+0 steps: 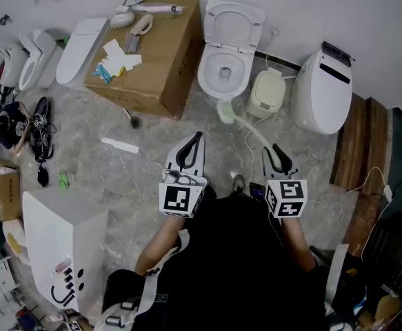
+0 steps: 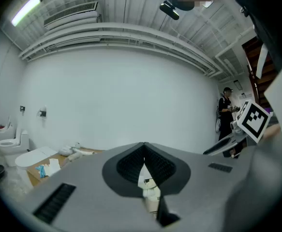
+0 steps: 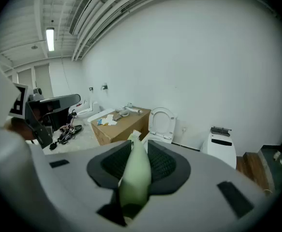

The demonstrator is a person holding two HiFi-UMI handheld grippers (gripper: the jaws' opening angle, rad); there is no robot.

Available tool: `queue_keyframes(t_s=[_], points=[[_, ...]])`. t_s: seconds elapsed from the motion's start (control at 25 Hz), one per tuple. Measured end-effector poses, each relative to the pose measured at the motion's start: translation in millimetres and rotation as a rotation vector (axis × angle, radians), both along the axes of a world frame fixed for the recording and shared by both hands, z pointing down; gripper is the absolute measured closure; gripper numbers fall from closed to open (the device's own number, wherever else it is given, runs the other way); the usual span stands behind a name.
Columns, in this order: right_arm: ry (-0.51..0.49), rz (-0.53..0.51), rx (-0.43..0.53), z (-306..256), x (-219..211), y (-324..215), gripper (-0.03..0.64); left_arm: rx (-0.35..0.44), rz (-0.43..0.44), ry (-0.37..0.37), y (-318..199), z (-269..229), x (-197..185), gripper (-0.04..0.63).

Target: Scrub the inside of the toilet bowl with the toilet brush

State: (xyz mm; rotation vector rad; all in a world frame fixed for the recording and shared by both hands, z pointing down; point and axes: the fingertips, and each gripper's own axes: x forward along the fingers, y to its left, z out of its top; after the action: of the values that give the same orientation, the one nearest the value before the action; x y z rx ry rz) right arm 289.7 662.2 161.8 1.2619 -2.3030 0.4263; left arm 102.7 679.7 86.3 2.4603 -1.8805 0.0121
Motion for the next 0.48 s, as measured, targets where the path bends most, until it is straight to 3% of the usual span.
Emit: queue_keyframes(t_s=[0.48], points=[[0.004,0.028,-0.013,1,-31,-4,0.502,-0.04,0.016,0.03,-4,0,-31,0.588]])
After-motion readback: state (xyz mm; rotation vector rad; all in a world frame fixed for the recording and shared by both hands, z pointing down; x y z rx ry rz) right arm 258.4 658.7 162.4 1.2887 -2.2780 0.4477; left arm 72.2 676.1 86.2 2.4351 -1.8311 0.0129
